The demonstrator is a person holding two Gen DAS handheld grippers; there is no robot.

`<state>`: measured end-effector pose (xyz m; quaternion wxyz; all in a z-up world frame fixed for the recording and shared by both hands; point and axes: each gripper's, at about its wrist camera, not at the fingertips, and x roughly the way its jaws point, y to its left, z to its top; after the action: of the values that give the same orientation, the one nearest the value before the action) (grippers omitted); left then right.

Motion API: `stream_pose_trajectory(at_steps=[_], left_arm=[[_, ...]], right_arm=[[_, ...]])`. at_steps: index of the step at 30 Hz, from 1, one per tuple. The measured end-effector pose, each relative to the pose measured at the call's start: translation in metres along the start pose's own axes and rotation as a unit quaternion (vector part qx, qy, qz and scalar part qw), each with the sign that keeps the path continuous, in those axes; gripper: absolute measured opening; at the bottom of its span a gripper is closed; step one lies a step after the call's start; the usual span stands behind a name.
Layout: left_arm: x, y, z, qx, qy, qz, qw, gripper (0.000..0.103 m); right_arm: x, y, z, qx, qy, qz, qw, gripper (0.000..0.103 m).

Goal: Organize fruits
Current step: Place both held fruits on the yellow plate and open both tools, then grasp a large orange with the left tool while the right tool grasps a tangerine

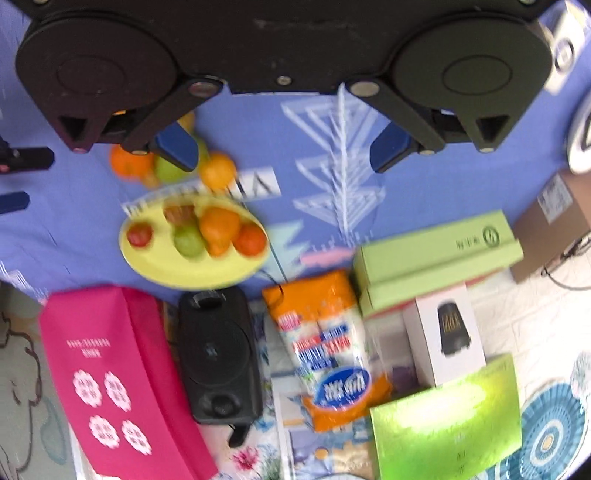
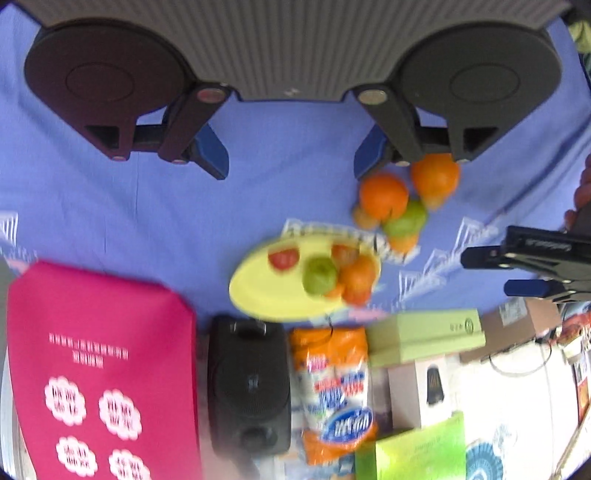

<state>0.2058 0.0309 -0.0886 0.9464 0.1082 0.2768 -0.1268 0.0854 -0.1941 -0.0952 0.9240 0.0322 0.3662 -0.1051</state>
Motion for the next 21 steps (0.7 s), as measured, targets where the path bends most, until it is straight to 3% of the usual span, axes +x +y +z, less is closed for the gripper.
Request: stream_pose_trajectory(at_steps=[6, 8, 10, 12, 15, 21], left_arm=[[-0.010, -0.027, -0.046, 0.017, 0.030, -0.002, 0.9994, 0.100], [-0.016, -0.048, -0.060, 0.049, 0.021, 0.017, 0.9984, 0.098], [-0.020, -0.063, -0.060, 0.075, 0.005, 0.023, 0.9969, 0.088], [-0.020, -0.074, -0.060, 0.089, 0.000, 0.007, 0.9960, 0.080], [-0.019, -0.083, -0.058, 0.093, 0.000, -0.011, 0.9956, 0.077], [-0.020, -0.081, -0.053, 0.060, 0.009, -0.052, 0.9968, 0.077]], right_arm=[[-0.003, 0.007, -0.025, -0.002, 0.023, 0.002, 1.000, 0.080], [-0.004, 0.009, -0.028, -0.004, 0.022, 0.004, 1.000, 0.086], [-0.002, 0.011, -0.029, -0.006, 0.024, 0.001, 1.000, 0.087], [-0.002, 0.012, -0.029, -0.009, 0.023, 0.000, 1.000, 0.087], [-0.002, 0.011, -0.029, -0.006, 0.023, 0.003, 1.000, 0.089], [-0.002, 0.008, -0.031, -0.001, 0.020, 0.012, 1.000, 0.094]])
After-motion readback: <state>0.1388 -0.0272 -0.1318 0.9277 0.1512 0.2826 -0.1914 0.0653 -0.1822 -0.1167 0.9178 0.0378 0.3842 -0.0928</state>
